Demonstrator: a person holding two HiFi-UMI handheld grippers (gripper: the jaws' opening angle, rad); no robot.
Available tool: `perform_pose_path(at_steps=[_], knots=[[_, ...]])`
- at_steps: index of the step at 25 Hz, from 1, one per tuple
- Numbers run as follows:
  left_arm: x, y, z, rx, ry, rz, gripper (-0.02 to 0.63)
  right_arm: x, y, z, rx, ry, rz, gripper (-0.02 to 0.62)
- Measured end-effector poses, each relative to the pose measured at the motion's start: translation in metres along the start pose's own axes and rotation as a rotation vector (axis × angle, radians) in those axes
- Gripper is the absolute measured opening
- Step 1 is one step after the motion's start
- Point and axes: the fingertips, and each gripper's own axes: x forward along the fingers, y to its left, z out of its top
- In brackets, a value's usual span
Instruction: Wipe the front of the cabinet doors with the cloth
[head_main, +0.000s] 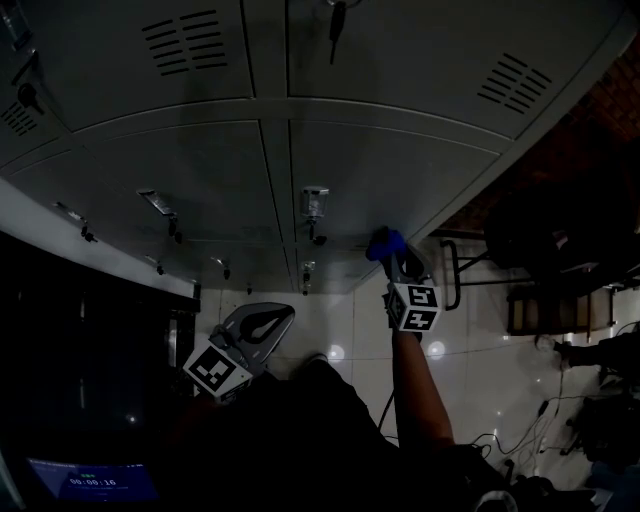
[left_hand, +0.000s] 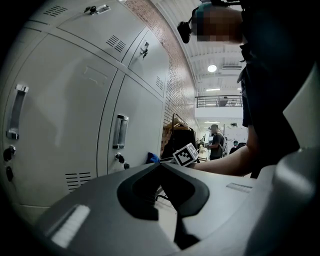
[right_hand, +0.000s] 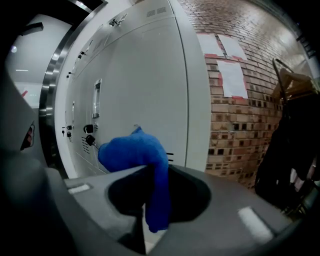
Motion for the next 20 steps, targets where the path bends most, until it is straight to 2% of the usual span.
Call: perform_pose_path(at_steps=[8, 12, 15, 20], knots=[[-0.003, -0.013, 0.001, -0.011, -0.006, 0.029, 0.002, -0.014, -0.049, -0.009, 0.007, 0.001, -0.102, 0.069], [-0.014, -0.013, -0.002, -0.019, -0.004, 0.038, 0.001, -0.023, -0.053, -0.002, 0.001, -0.024, -0.129, 0.069], [-0.027, -0.011, -0.002, -0.019, -0.016, 0.030, 0.000, -0.039, -0.030, 0.006, -0.002, -0.036, -0.108, 0.071], [-0.060, -0.006, -0.004, -0.010, -0.017, -0.001, 0.001, -0.076, 0.063, 0.014, -0.066, -0.072, 0.052, 0.071]])
